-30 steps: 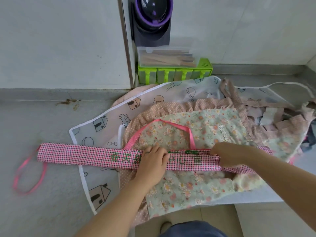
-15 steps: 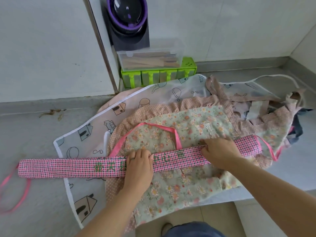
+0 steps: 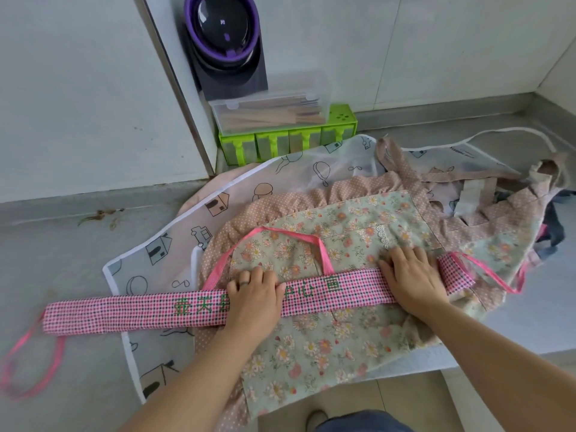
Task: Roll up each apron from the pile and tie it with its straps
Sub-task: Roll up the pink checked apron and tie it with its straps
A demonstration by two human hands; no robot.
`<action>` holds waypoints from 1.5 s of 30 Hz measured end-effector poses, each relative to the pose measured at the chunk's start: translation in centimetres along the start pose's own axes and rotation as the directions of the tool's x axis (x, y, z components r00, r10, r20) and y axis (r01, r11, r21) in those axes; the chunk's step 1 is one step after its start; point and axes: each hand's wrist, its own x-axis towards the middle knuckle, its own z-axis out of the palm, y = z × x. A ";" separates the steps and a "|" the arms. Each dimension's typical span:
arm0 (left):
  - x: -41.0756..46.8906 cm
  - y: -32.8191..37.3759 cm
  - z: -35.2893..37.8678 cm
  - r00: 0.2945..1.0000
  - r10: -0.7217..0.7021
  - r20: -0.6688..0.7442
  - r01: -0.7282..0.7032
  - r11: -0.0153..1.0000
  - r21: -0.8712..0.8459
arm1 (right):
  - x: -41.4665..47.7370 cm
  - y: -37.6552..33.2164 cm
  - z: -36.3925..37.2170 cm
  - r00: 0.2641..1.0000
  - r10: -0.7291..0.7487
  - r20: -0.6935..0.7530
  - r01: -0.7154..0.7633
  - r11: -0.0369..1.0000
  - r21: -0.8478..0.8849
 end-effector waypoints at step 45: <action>0.2 2.0 -21.6 0.967 -0.059 -0.247 -0.252 -0.114 -0.961 | 2.8 -19.4 -15.7 0.912 -0.406 -0.056 0.174 0.259 0.950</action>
